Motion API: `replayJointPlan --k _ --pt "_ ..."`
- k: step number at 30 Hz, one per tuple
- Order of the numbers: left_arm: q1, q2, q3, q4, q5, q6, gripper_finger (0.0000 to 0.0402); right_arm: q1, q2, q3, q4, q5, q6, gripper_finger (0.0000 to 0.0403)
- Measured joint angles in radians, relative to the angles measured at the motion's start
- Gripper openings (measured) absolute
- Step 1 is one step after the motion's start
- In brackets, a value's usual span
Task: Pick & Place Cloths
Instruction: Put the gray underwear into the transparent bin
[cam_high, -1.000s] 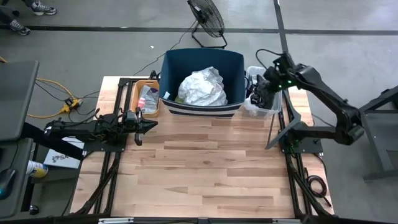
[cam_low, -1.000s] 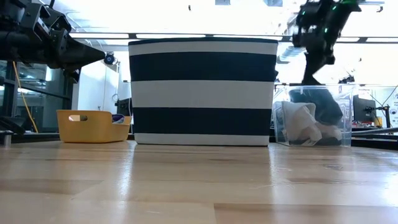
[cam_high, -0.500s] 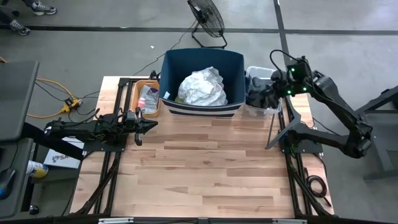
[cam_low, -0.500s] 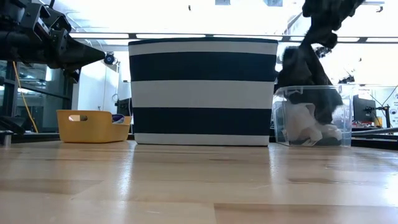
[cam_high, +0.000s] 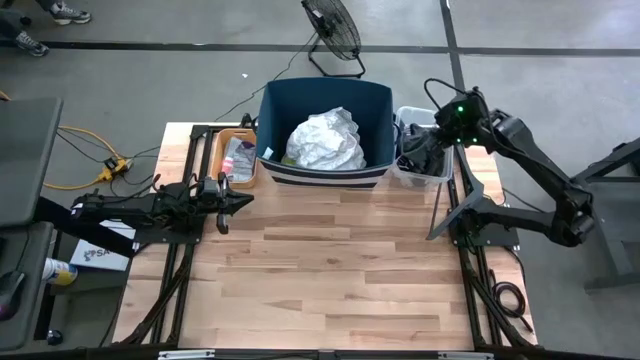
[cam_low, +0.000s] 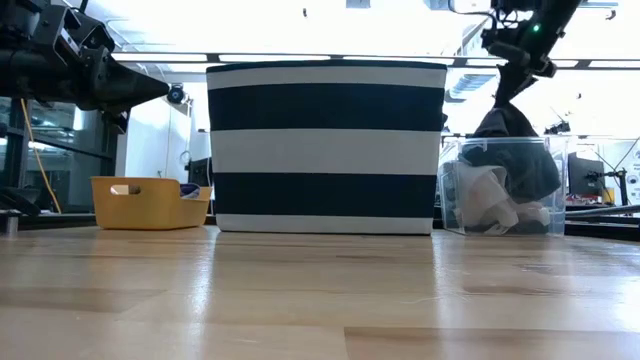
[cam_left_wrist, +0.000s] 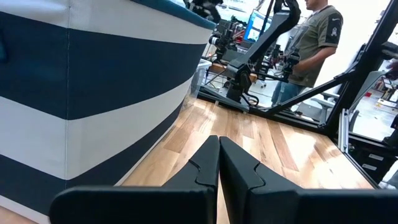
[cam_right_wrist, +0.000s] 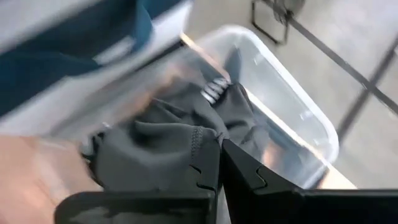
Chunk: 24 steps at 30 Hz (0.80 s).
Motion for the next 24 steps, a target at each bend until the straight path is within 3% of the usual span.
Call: replayJointPlan --k 4,17,24 --pt "0.0 0.0 0.0 0.0 0.0 0.0 0.001 -0.001 0.044 0.0 -0.011 0.11 0.072 0.0005" --pt "0.0 0.0 0.0 0.0 0.0 0.0 0.001 -0.002 0.143 0.0 0.002 0.085 0.194 0.0009" --pt "0.0 0.0 0.0 0.0 0.0 0.0 0.001 -0.002 0.146 0.0 -0.001 0.082 0.211 0.006"
